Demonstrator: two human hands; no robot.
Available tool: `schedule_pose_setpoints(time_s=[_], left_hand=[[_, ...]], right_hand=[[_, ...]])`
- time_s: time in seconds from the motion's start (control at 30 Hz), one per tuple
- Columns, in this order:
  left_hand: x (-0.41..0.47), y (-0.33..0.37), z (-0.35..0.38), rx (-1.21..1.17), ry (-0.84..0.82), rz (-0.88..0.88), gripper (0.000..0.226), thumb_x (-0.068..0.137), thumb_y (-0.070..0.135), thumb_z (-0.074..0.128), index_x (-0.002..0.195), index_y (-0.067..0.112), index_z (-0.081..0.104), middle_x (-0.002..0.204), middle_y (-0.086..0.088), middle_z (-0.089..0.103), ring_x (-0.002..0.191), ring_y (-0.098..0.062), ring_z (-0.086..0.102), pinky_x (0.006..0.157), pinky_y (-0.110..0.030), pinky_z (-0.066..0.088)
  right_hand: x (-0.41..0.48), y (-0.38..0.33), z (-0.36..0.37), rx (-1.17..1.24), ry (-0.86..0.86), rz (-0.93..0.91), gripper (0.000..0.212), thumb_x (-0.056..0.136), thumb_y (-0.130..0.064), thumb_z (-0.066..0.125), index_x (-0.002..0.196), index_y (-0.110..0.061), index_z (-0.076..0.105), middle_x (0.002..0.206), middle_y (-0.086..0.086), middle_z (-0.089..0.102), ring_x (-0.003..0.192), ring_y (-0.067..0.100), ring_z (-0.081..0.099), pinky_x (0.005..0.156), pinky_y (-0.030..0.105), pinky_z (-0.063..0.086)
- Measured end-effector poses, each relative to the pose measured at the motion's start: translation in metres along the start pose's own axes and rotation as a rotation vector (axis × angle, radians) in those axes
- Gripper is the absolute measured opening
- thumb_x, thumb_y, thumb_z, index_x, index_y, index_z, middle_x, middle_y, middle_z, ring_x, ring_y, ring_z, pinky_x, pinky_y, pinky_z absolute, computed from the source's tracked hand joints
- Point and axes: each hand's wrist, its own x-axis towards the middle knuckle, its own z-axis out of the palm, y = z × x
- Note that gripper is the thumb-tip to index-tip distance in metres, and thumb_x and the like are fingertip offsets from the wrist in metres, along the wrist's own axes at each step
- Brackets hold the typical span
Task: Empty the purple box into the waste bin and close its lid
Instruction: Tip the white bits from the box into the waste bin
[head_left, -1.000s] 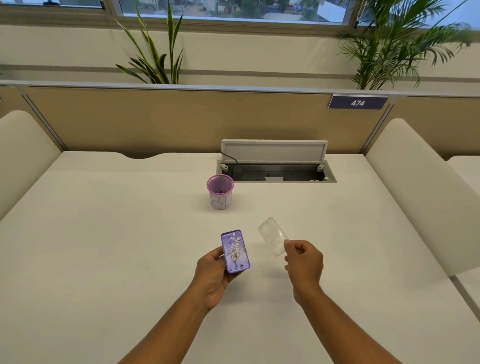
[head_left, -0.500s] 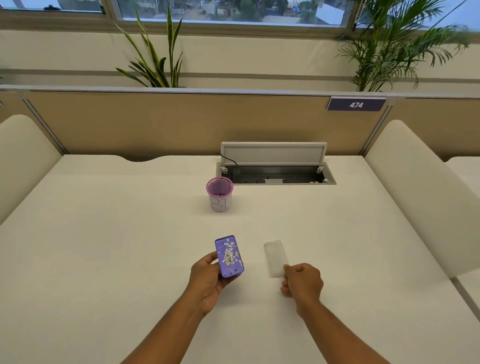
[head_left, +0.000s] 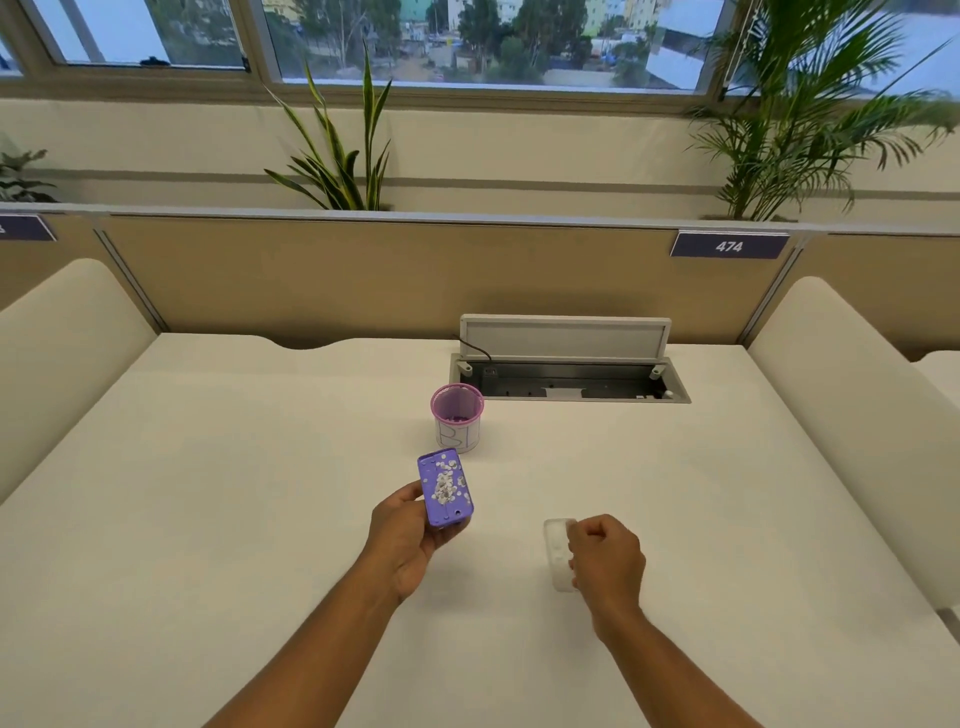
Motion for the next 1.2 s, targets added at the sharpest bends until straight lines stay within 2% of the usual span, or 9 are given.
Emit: schedule_pose_setpoints(time_s=[0.13,0.33,0.43,0.53,0.63,0.8,0.93,1.07,1.2], left_hand=[[0.020,0.038,0.014,-0.001,0.000,0.087,0.022,0.106,0.002,0.051,0.118,0.003,0.069,0.096,-0.018,0.080,0.083,-0.034,0.076,0.076,-0.045,0.064],[0.051,0.088,0.039,0.087,0.013,0.189,0.029,0.108,0.010,0.051,0.135,0.004,0.061,0.125,-0.021,0.070,0.096,-0.031,0.071,0.080,-0.040,0.060],[0.069,0.109,0.051,0.123,0.016,0.233,0.023,0.107,0.009,0.052,0.128,0.007,0.063,0.116,-0.018,0.074,0.095,-0.030,0.072,0.079,-0.038,0.060],[0.094,0.125,0.060,0.145,0.012,0.257,0.022,0.106,0.006,0.054,0.124,0.011,0.065,0.102,-0.009,0.077,0.088,-0.028,0.074,0.080,-0.041,0.061],[0.116,0.134,0.067,0.184,-0.001,0.282,0.018,0.106,0.009,0.056,0.118,0.018,0.066,0.094,-0.001,0.080,0.081,-0.024,0.078,0.071,-0.036,0.064],[0.152,0.141,0.077,0.238,0.012,0.329,0.009,0.101,0.026,0.067,0.110,0.026,0.067,0.085,0.006,0.081,0.075,-0.016,0.079,0.061,-0.024,0.061],[0.179,0.138,0.081,0.291,0.013,0.351,0.017,0.099,0.035,0.068,0.112,0.024,0.067,0.092,0.007,0.078,0.080,-0.015,0.077,0.062,-0.021,0.059],[0.201,0.128,0.077,0.337,0.026,0.361,0.010,0.098,0.035,0.070,0.104,0.027,0.070,0.079,0.016,0.080,0.071,-0.006,0.079,0.057,-0.014,0.057],[0.218,0.116,0.072,0.407,0.027,0.359,0.031,0.097,0.036,0.072,0.119,0.014,0.071,0.100,0.003,0.080,0.087,-0.014,0.079,0.070,-0.022,0.062]], right_hand=[[0.003,-0.035,0.015,-0.006,-0.096,-0.158,0.019,0.089,-0.022,0.071,0.071,-0.023,0.070,0.069,-0.008,0.072,0.073,0.021,0.071,0.067,0.037,0.059],[0.020,-0.091,0.040,-0.048,-0.166,-0.374,0.015,0.098,-0.022,0.064,0.105,-0.024,0.077,0.095,-0.015,0.073,0.088,0.006,0.068,0.081,0.025,0.058],[0.032,-0.114,0.051,-0.078,-0.166,-0.470,0.019,0.100,-0.022,0.061,0.111,-0.021,0.076,0.099,-0.013,0.072,0.090,-0.001,0.065,0.075,0.011,0.049],[0.048,-0.136,0.067,-0.100,-0.167,-0.527,0.021,0.101,-0.022,0.059,0.113,-0.021,0.076,0.099,-0.012,0.071,0.088,-0.003,0.064,0.071,0.007,0.045],[0.063,-0.153,0.081,-0.144,-0.175,-0.589,0.023,0.102,-0.022,0.058,0.117,-0.020,0.075,0.106,-0.006,0.073,0.087,-0.002,0.062,0.069,0.004,0.042],[0.091,-0.170,0.112,-0.233,-0.211,-0.651,0.031,0.104,-0.024,0.056,0.133,-0.016,0.067,0.127,0.003,0.068,0.106,0.008,0.058,0.061,-0.007,0.040],[0.108,-0.174,0.133,-0.248,-0.245,-0.657,0.037,0.104,-0.028,0.056,0.140,-0.018,0.061,0.130,0.003,0.064,0.111,0.006,0.056,0.057,-0.001,0.043],[0.122,-0.167,0.147,-0.282,-0.258,-0.664,0.039,0.105,-0.029,0.054,0.143,-0.019,0.058,0.128,0.004,0.063,0.109,0.005,0.054,0.064,0.002,0.042],[0.132,-0.156,0.153,-0.312,-0.256,-0.676,0.046,0.103,-0.038,0.053,0.146,-0.021,0.054,0.127,0.006,0.061,0.110,0.008,0.053,0.069,0.014,0.052]])
